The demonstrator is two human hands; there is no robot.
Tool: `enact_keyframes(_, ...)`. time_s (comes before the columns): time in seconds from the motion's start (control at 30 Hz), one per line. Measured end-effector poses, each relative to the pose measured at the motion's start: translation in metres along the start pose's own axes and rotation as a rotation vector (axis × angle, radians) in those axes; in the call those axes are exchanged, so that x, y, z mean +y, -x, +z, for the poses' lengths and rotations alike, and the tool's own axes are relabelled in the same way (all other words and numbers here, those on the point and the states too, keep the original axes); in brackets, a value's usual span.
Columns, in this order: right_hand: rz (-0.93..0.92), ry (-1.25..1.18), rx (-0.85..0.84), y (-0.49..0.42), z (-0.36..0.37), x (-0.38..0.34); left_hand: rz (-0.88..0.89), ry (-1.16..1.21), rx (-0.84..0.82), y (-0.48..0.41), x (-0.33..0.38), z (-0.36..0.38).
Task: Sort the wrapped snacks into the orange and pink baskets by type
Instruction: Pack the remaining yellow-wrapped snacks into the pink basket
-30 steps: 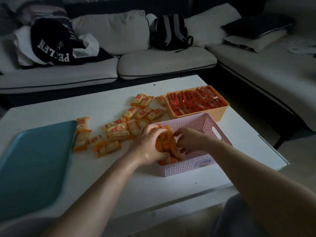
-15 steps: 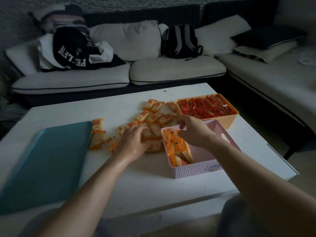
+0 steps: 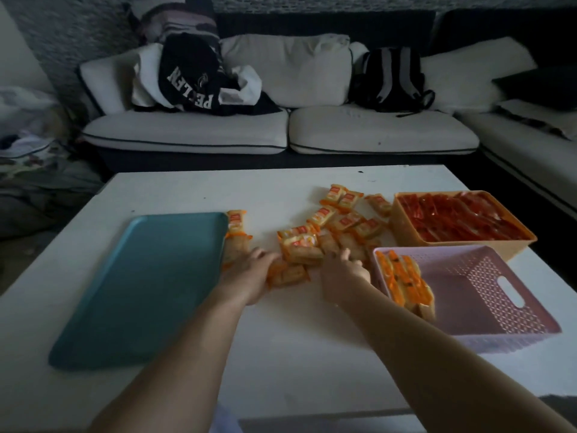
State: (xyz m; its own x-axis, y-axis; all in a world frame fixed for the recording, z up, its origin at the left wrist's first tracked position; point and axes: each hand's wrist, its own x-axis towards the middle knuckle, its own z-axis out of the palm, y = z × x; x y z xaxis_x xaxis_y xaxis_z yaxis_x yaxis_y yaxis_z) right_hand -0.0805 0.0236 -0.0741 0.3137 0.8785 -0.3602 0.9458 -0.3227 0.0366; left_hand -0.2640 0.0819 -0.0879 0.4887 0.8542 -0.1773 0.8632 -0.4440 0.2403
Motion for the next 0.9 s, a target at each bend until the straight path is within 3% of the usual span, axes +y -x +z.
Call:
enact_keyframes(0.23,-0.043,0.124,0.113,0.005,-0.002,0.010,-0.164,-0.033,0.039,-0.007,-0.004,-0.003)
enact_keyframes(0.33,-0.050,-0.101,0.258,0.001,-0.016,0.008,-0.215,0.144,0.146,-0.011,0.004,-0.014)
enact_keyframes(0.4,-0.084,-0.328,0.241,-0.009,-0.024,0.000,-0.221,0.340,0.154,-0.013,0.012,-0.018)
enact_keyframes(0.47,-0.122,-0.440,0.193,-0.021,-0.029,-0.009,-0.203,0.364,0.104,-0.014,0.021,-0.013)
enact_keyframes(0.67,-0.183,-0.211,0.029,-0.050,-0.021,-0.019,-0.137,0.041,-0.008,-0.014,0.028,0.015)
enact_keyframes(0.77,-0.202,-0.139,0.083,-0.057,-0.021,-0.022,-0.139,-0.025,0.041,-0.013,0.023,0.019)
enact_keyframes(0.9,-0.231,-0.147,0.213,-0.057,-0.023,-0.023,-0.168,0.094,0.066,-0.011,0.022,0.023)
